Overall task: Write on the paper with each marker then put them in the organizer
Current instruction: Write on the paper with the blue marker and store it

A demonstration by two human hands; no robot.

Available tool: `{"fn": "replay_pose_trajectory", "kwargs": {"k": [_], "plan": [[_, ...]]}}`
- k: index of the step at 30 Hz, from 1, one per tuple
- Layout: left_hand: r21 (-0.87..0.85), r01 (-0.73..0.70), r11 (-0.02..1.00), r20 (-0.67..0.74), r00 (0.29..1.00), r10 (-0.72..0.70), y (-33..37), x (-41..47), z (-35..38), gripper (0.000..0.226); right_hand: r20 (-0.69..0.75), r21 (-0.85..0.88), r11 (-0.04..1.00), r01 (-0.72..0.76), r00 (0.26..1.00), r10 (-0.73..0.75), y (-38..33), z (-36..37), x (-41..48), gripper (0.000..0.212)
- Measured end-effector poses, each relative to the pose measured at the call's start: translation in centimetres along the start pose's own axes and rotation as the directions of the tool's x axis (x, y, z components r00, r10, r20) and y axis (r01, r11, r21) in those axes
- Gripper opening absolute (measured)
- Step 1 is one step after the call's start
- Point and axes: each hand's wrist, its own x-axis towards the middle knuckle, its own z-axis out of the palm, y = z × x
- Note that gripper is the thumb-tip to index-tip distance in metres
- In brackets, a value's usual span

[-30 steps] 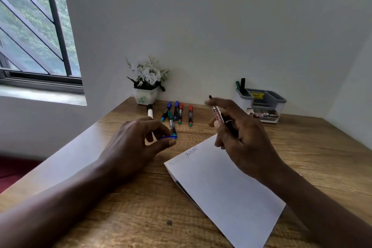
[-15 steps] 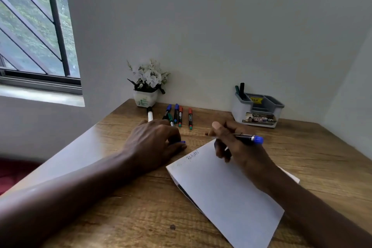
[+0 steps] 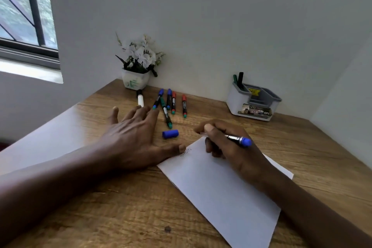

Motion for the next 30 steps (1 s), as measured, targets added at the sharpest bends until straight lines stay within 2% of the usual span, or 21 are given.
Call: {"fn": "replay_pose_trajectory", "kwargs": {"k": [2,5,9,13,16,20,26,30], "plan": [[-0.016,0.002,1.0,0.043,0.999,-0.001,0.0,0.2,-0.1,0.13,-0.002,0.18,0.982,-0.05,0.999,0.051,-0.4,-0.3,0.0,0.025],[-0.035,-0.004,0.999,0.085,0.996,0.007,-0.1,0.3,-0.2,0.13,0.015,0.252,0.965,-0.068,0.998,0.066,-0.6,-0.4,-0.1,0.021],[-0.068,-0.013,0.998,0.115,0.993,0.021,-0.2,0.6,-0.1,0.131,0.025,0.245,0.961,-0.126,0.992,0.124,-0.8,-0.3,-0.2,0.017],[-0.055,-0.006,0.998,0.144,0.99,0.014,-0.1,0.8,-0.2,0.132,0.116,0.244,0.95,-0.195,0.978,0.171,-1.1,-0.2,0.1,0.016],[-0.03,0.006,1.0,0.152,0.988,-0.001,0.0,0.7,-0.2,0.125,0.105,0.203,0.964,-0.172,0.983,0.153,-1.1,0.2,0.1,0.005],[0.014,-0.012,1.0,0.166,0.986,0.009,0.1,0.6,-0.3,0.12,0.009,0.138,0.984,-0.109,0.994,0.109,-1.1,0.7,0.3,0.018],[0.042,-0.038,0.998,0.188,0.982,0.029,0.2,0.4,-0.5,0.119,-0.055,0.13,0.99,-0.058,0.996,0.066,-1.0,0.8,0.2,0.015],[0.052,-0.038,0.998,0.192,0.981,0.028,0.3,0.5,-0.6,0.119,-0.039,0.064,0.997,-0.03,0.999,0.033,-0.8,0.8,0.4,0.014]]}}
